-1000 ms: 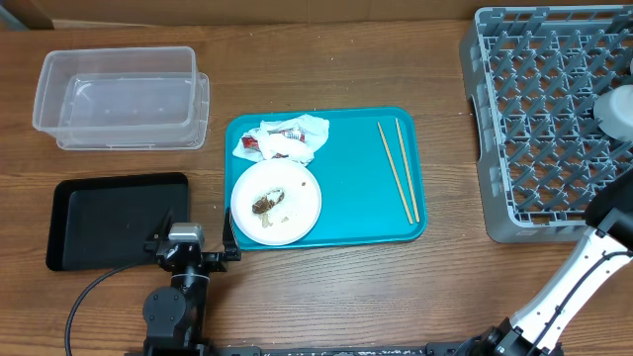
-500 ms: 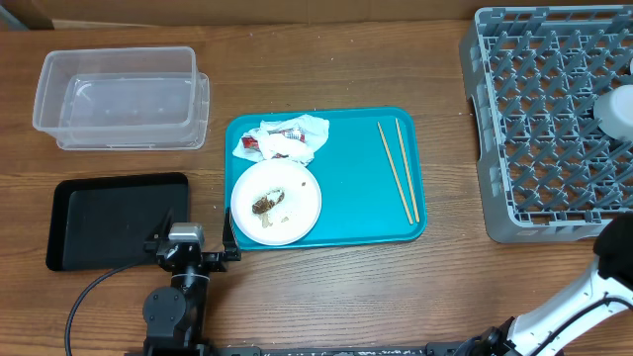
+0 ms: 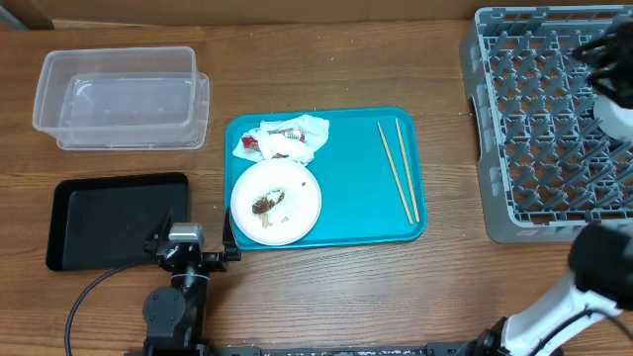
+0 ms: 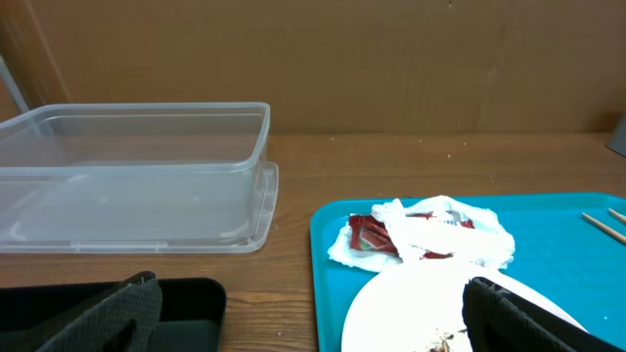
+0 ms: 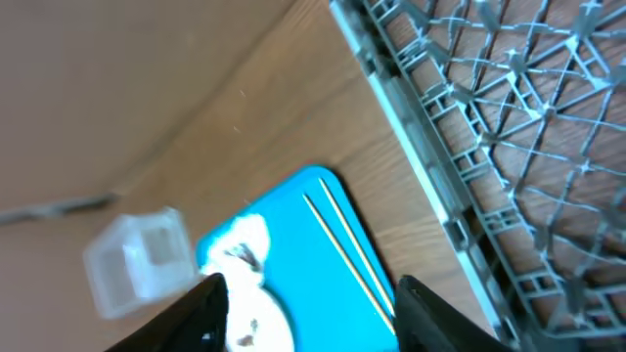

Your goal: Sort waste into correct bins and load items into the dishwasher

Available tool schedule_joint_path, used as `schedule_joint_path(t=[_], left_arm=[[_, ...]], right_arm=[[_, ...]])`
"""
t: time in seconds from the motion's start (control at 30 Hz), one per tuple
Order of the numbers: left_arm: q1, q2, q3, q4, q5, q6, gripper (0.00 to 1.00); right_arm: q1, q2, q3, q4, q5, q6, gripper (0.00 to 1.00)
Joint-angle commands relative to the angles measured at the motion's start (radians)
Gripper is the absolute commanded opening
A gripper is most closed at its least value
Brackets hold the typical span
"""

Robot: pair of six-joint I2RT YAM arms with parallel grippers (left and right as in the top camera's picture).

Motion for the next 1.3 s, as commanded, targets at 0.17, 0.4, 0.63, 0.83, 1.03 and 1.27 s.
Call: schedule_joint_path(t=[0.17,0.4,0.63,0.83,1.03,1.27], left_arm=[[0.005,-0.01,-0.004,0.002,0.008,-0.006,1.0],[0.005,-0.01,-0.004,0.002,0.008,-0.006,1.0],[0.005,-0.01,-0.004,0.002,0.008,-0.006,1.0],[0.005,-0.01,-0.004,0.002,0.008,-0.006,1.0],[0.005,-0.011,-0.004,0.002,0.008,-0.006,1.0],[0.005,-0.011,-0.004,0.002,0.008,-0.006,1.0]], right_arm=[[0.32,-0.25,-0.221,0.001,0.31,0.0,1.0],[0.527,-0.245,-0.553,0.084,0.313,0.0,0.92],[0.666,-0.242,-0.856,0.415,0.396,0.002,0.77],[0.737,-0.188,-1.031,0.708,0.505,0.076,0.79],[0.777,-0.074,-1.035,0.75,0.575,0.071,0.8],[0.778,-0.024,-1.032,0.736,0.59,-0.006,0.82]])
